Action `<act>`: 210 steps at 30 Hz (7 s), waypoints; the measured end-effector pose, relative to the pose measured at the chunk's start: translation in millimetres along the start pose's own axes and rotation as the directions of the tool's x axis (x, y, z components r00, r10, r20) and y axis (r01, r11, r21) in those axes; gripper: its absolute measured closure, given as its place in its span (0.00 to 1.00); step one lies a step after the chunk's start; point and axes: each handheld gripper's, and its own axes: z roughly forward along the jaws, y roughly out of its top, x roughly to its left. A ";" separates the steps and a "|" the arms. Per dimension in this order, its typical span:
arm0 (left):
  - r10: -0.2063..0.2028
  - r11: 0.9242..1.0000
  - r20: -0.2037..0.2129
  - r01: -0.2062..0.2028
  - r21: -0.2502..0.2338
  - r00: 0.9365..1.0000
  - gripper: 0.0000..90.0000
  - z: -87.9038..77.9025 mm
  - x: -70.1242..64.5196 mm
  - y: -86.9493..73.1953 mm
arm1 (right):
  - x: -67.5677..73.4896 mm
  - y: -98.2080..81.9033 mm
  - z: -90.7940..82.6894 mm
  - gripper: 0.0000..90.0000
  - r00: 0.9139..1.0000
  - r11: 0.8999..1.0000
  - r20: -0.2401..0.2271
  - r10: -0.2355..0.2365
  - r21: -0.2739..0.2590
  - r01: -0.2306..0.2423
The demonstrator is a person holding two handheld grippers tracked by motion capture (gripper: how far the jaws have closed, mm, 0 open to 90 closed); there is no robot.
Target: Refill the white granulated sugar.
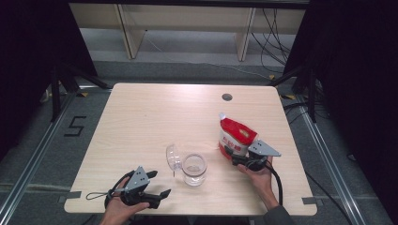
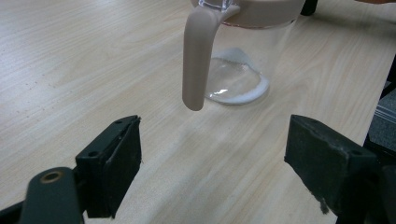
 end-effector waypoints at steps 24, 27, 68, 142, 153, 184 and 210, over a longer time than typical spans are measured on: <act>0.021 1.000 -0.008 -0.021 -0.012 1.000 0.21 -2.6 2.2 1.2 | 22.6 14.8 -3.6 0.47 0.977 0.982 0.099 -0.190 0.042 0.186; 0.025 1.000 -0.005 -0.025 -0.018 1.000 0.22 -3.4 2.3 1.8 | 28.3 16.9 -6.6 0.47 0.974 0.979 0.112 -0.199 0.056 0.194; 0.021 1.000 -0.035 -0.021 -0.002 0.999 0.21 -4.5 5.3 0.2 | 126.4 40.4 -56.7 0.49 0.266 0.264 0.044 -0.963 0.344 0.901; 0.071 0.997 -0.068 -0.071 -0.001 0.995 0.21 -4.9 6.7 -0.4 | 121.4 56.5 -68.8 0.51 -0.182 -0.214 -0.112 -0.977 0.471 0.856; 0.068 0.998 -0.069 -0.069 -0.001 0.995 0.21 -5.4 6.4 -0.1 | 126.1 61.3 -68.5 0.52 -0.259 -0.290 -0.130 -0.957 0.453 0.843; 0.058 0.998 -0.070 -0.058 -0.002 0.996 0.21 -4.5 5.9 -0.5 | 124.8 59.4 -69.4 0.53 -0.256 -0.287 -0.130 -0.958 0.457 0.842; 0.070 0.998 -0.073 -0.070 0.000 0.995 0.22 -5.4 7.1 0.0 | 125.1 61.2 -70.5 0.54 -0.269 -0.295 -0.124 -0.955 0.451 0.842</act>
